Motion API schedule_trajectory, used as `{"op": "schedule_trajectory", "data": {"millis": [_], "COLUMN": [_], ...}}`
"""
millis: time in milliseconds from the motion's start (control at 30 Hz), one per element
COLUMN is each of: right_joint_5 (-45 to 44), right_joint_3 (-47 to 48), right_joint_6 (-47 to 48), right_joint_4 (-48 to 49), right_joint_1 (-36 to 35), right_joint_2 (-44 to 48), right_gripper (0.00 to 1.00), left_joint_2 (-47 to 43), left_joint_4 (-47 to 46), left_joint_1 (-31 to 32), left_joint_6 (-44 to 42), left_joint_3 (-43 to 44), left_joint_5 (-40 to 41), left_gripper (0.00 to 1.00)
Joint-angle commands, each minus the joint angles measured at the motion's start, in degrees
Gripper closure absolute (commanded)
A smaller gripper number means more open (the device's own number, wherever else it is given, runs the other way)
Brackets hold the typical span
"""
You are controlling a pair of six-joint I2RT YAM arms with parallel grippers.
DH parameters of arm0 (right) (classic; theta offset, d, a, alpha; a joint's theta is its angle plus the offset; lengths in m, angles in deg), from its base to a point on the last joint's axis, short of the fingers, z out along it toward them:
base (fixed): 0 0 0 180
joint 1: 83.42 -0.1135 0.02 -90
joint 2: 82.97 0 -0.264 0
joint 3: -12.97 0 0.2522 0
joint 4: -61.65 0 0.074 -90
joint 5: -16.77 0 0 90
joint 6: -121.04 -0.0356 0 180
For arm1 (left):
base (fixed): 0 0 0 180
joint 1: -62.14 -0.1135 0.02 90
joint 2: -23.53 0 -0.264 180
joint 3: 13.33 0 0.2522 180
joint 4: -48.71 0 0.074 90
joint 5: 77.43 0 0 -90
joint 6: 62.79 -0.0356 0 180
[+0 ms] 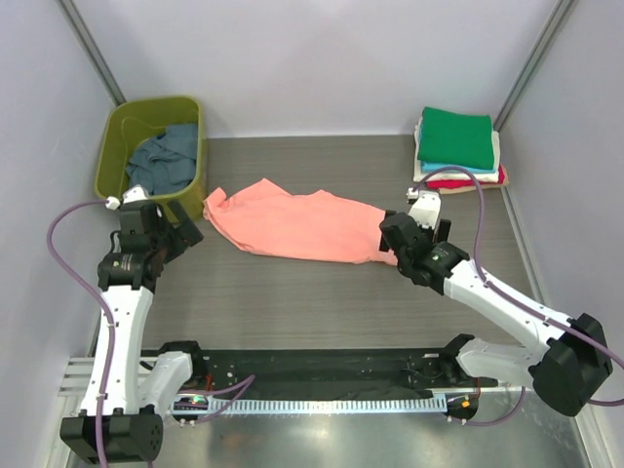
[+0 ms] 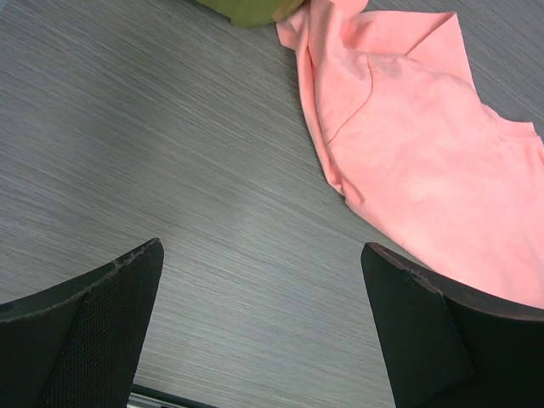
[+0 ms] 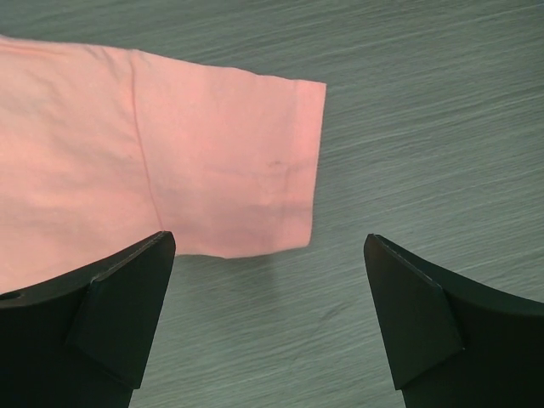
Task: Fold and stack the t-shirts
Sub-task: Flatten the tshirt out
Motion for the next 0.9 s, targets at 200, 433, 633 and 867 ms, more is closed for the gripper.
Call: {"op": "schedule_trajectory", "data": {"millis": [200,433,633,867], "right_joint_5": [8.09,14.6,27.32,35.26], "right_joint_3": [3.77,12.19,25.63,41.64], "right_joint_6": [-1.17,2.43,3.23,2.52], "right_joint_4": [9.82,13.69,16.16,14.67], "right_joint_1": [0.08,0.25,0.16,-0.27], "right_joint_2": [-6.52,-18.1,-31.99,-50.63], "right_gripper": [0.0,0.07,0.16,0.19], "left_joint_2": [5.41,8.06,6.83,5.86], "left_joint_4": [-0.88,0.26,0.17,0.26], "left_joint_1": [5.77,7.53,7.45,7.62], "left_joint_6": [0.48,-0.13,-0.31,-0.84], "left_joint_3": [-0.02,1.74,0.86,0.51], "left_joint_5": [0.53,1.06,0.27,0.44], "left_gripper": [0.07,0.12,0.13,0.13]}}
